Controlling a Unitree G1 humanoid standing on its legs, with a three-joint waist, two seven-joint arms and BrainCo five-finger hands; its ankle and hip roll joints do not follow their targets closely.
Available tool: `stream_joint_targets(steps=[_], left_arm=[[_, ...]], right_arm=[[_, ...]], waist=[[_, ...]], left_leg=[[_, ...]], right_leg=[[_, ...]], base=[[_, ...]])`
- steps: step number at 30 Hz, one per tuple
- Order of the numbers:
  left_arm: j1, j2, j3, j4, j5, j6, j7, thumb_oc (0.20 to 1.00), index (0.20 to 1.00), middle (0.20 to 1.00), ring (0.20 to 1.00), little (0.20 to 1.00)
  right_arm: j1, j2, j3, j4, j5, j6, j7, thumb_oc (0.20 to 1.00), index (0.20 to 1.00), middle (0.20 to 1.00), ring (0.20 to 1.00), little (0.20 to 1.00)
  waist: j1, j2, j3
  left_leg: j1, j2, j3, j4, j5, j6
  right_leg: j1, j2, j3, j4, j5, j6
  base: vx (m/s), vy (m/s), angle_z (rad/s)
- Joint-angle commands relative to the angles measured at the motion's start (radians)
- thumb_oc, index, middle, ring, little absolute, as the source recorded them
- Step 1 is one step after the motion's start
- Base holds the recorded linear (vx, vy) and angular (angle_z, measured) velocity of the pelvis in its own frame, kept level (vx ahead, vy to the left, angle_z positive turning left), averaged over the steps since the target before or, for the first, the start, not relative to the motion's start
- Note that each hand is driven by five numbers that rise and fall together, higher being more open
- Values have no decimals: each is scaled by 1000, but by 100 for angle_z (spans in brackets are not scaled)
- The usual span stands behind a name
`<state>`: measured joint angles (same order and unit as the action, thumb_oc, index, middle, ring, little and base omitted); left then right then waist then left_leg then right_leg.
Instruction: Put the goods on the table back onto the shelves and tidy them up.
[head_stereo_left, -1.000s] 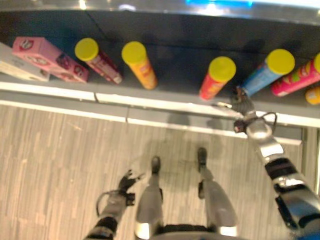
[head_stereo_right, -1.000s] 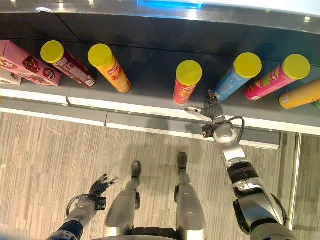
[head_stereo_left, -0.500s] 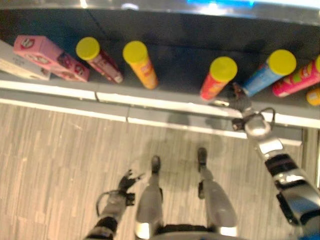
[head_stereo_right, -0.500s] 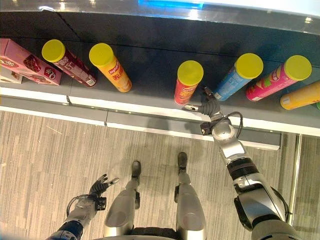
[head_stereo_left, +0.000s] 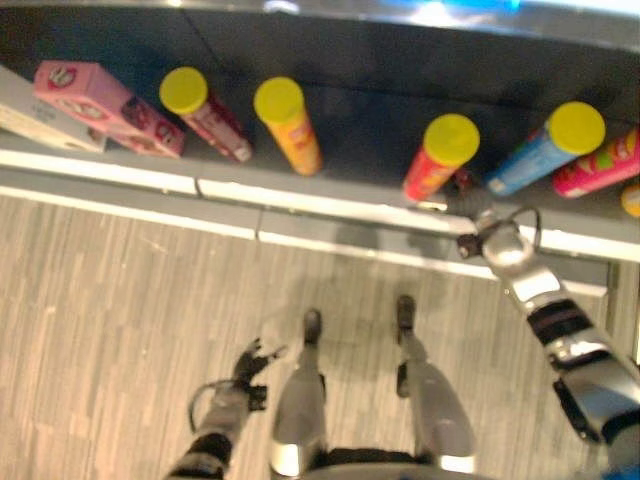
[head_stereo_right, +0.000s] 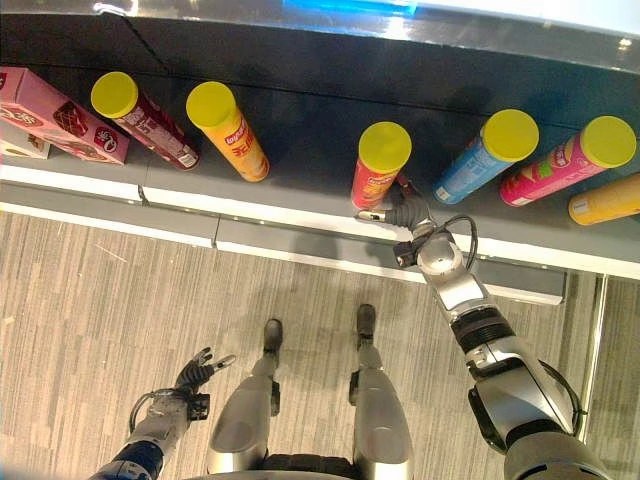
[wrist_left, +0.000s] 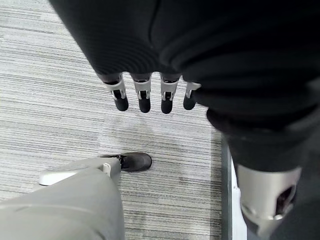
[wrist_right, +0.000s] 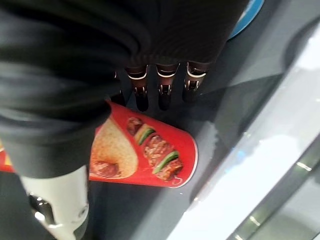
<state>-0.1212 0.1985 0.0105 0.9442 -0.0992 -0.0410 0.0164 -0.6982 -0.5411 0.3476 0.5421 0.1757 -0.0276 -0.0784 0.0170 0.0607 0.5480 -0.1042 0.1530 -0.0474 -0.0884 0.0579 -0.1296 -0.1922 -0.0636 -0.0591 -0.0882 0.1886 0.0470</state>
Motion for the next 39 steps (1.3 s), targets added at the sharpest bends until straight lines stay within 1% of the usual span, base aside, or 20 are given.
stream_joint_targets(steps=[1, 13, 39], left_arm=[[32, 19, -18, 5, -6, -2, -1, 1000, 1000, 1000, 1000, 1000], [20, 23, -18, 23, -11, -3, 1, 1000, 1000, 1000, 1000, 1000], [16, 30, 6, 26, -34, -1, 7, 1000, 1000, 1000, 1000, 1000]], right_arm=[[-98, -41, 53, -14, 0, -31, 2, 1000, 1000, 1000, 1000, 1000], [-102, -19, 83, -27, -8, -26, 17, 1000, 1000, 1000, 1000, 1000], [-207, 15, 128, 46, -33, -7, 2, 1000, 1000, 1000, 1000, 1000]], waist=[[9, 26, -28], [18, 21, -28], [37, 39, -28]], left_leg=[[10, 69, 23, 1, -37, 22], [19, 70, 27, 1, -42, 19], [30, 65, 26, 1, -46, 20]], right_leg=[[-80, -101, 77, 184, -43, 28], [-74, -108, 72, 188, -43, 30], [-68, -123, 80, 198, -41, 30]], base=[[0, 0, 0], [0, 0, 0], [3, 11, 0]])
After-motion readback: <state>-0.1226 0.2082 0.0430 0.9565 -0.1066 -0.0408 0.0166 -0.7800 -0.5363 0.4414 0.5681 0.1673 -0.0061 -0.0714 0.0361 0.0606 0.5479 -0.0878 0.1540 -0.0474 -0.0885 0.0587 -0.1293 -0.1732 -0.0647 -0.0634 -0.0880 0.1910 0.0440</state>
